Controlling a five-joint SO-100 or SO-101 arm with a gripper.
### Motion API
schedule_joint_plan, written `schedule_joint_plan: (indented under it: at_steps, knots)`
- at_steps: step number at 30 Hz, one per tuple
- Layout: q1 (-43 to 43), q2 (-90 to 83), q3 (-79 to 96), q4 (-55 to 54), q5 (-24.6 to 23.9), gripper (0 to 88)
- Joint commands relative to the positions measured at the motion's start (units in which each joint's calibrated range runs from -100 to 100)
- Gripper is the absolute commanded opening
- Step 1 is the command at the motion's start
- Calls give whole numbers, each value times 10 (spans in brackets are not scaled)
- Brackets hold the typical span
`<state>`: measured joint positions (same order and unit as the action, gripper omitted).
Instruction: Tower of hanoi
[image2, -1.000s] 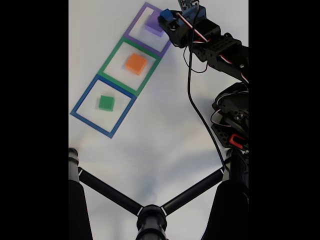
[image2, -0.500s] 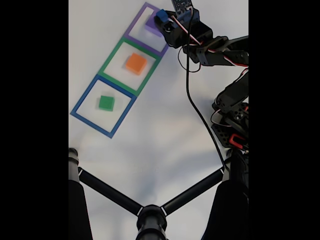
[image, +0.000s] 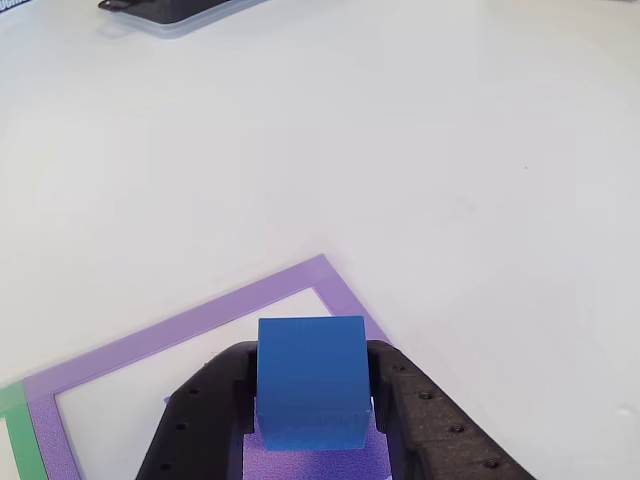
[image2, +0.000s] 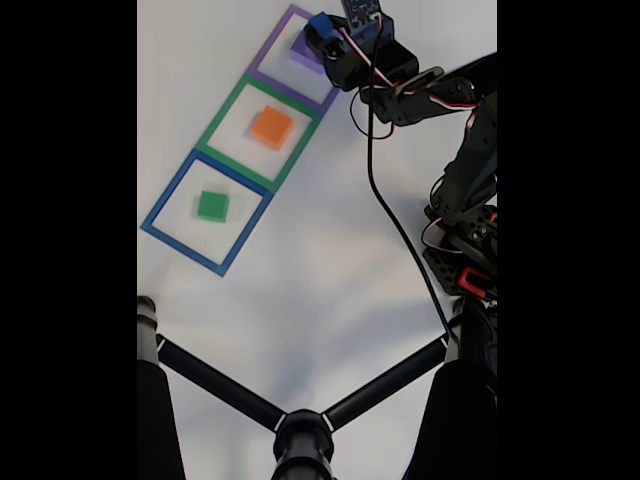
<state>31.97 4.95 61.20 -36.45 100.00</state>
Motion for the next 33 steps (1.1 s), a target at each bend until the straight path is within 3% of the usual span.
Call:
schedule_joint_plan:
  at_steps: [1, 12, 25, 29, 33]
  knots:
    - [-11, 4, -18, -33, 0, 40]
    - [-20, 35, -13, -59, 0, 58]
    - [-9, 44, -13, -73, 0, 195]
    - [-13, -3, -13, -24, 0, 204]
    - [-14, -102, -21, 112, 0, 200]
